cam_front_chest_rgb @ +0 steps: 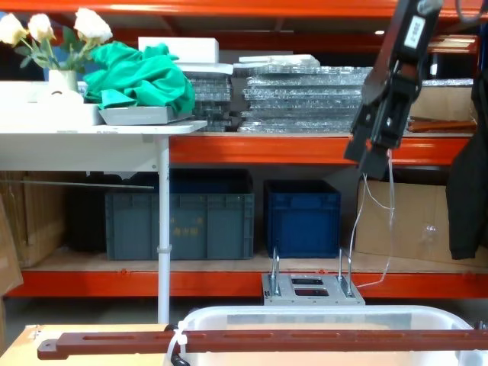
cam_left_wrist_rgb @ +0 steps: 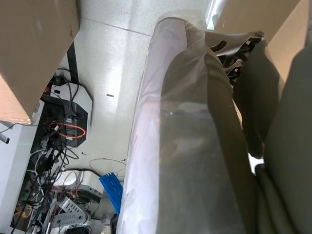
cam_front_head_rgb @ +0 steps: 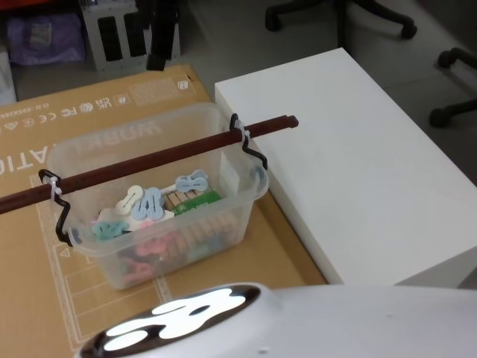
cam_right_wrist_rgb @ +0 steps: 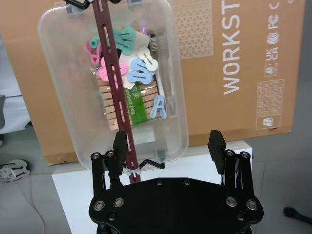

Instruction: Use one hand to grasp the basket and place it at the designated location.

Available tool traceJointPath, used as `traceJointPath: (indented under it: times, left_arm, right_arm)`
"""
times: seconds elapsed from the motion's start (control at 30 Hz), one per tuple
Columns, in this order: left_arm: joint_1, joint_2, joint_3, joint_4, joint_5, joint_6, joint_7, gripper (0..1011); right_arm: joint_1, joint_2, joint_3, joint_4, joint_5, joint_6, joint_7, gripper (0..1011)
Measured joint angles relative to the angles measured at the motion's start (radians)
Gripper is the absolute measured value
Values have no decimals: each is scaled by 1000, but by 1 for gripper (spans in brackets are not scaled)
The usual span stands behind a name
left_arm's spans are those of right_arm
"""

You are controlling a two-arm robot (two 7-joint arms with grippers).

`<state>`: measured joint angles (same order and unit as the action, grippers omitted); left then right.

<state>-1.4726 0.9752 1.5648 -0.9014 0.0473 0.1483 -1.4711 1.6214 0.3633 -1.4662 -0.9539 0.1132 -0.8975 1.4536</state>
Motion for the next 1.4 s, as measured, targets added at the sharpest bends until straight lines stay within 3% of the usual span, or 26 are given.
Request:
traceJointPath:
  times: [0.5, 0.93, 1.4]
  left_arm:
    - [0, 0, 0, 0, 0, 0, 0, 0]
    - [0, 0, 0, 0, 0, 0, 0, 0]
    - [0, 0, 0, 0, 0, 0, 0, 0]
  right_arm:
    - [-31, -24, -27, 12, 42, -9, 37, 1000]
    - [-68, -12, -63, -99, 72, 14, 63, 1000]
    - [-105, -26, -79, -96, 76, 18, 55, 1000]
